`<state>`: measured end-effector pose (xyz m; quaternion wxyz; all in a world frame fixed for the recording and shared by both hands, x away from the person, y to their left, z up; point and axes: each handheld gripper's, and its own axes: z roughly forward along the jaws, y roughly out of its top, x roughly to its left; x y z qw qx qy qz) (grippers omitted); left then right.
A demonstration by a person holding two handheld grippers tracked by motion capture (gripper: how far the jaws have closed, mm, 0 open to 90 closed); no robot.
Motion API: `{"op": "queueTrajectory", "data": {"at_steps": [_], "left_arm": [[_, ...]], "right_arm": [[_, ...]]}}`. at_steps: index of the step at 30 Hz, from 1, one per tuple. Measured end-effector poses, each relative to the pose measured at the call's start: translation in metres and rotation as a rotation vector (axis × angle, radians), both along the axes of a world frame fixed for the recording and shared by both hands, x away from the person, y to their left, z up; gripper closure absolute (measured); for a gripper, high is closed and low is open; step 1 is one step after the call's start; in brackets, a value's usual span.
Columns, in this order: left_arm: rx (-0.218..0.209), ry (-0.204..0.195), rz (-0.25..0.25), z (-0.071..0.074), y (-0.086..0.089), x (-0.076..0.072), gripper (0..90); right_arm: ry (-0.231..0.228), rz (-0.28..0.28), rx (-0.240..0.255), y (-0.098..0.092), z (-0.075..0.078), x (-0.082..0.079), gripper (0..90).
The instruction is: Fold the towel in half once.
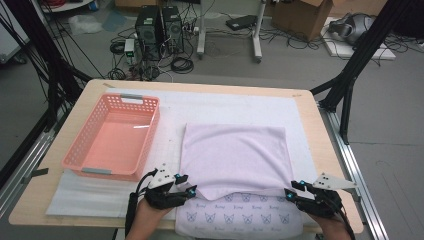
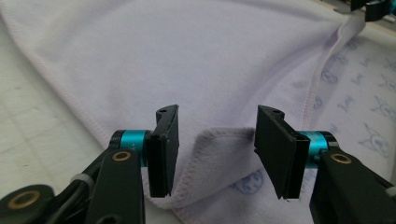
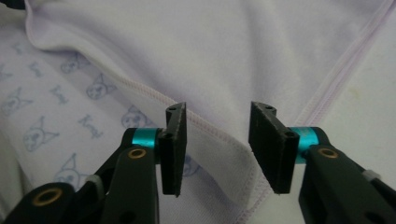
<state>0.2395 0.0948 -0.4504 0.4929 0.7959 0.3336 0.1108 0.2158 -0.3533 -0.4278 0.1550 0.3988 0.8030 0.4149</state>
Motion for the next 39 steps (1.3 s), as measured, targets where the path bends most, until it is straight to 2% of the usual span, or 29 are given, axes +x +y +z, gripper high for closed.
{"op": "queueTrajectory", "data": {"at_steps": [2, 5, 7, 9, 17, 25, 31, 33, 34, 35, 36, 39], "left_arm": [[0.023, 0.009, 0.005, 0.0, -0.002, 0.001, 55.5], [0.054, 0.018, 0.031, -0.001, -0.005, 0.001, 64.4], [0.092, 0.012, 0.028, -0.002, -0.007, 0.0, 78.5], [0.08, 0.019, 0.039, -0.001, -0.007, -0.002, 84.2], [-0.054, 0.029, 0.035, 0.013, 0.019, -0.018, 85.0], [-0.068, 0.025, -0.017, 0.02, 0.028, -0.048, 85.1], [-0.063, 0.046, -0.044, 0.016, 0.029, -0.07, 84.8], [-0.065, 0.048, -0.052, 0.015, 0.029, -0.072, 83.5], [-0.073, 0.04, -0.046, 0.015, 0.029, -0.071, 79.4], [-0.087, 0.031, -0.033, 0.016, 0.03, -0.068, 68.5], [-0.108, 0.026, -0.019, 0.017, 0.031, -0.063, 57.7], [-0.15, -0.007, 0.025, 0.02, 0.033, -0.046, 45.8]], "right_arm": [[0.009, -0.005, -0.037, 0.003, -0.005, 0.002, 62.6], [0.024, 0.006, -0.1, 0.006, -0.013, 0.004, 76.2], [0.022, 0.02, -0.098, 0.005, -0.013, 0.003, 82.5], [0.021, 0.02, -0.086, 0.004, -0.01, 0.001, 83.6], [0.008, 0.053, 0.01, -0.012, 0.003, -0.019, 84.6], [-0.002, 0.112, 0.039, -0.016, 0.013, -0.05, 84.9], [0.028, 0.151, 0.023, -0.017, 0.01, -0.073, 84.8], [0.037, 0.16, 0.018, -0.018, 0.007, -0.079, 81.8], [0.043, 0.153, 0.02, -0.019, 0.007, -0.08, 73.7], [0.031, 0.13, 0.024, -0.02, 0.007, -0.08, 66.7], [0.03, 0.111, 0.039, -0.022, 0.008, -0.078, 65.6], [0.007, 0.043, 0.075, -0.028, 0.013, -0.067, 62.5]]}}
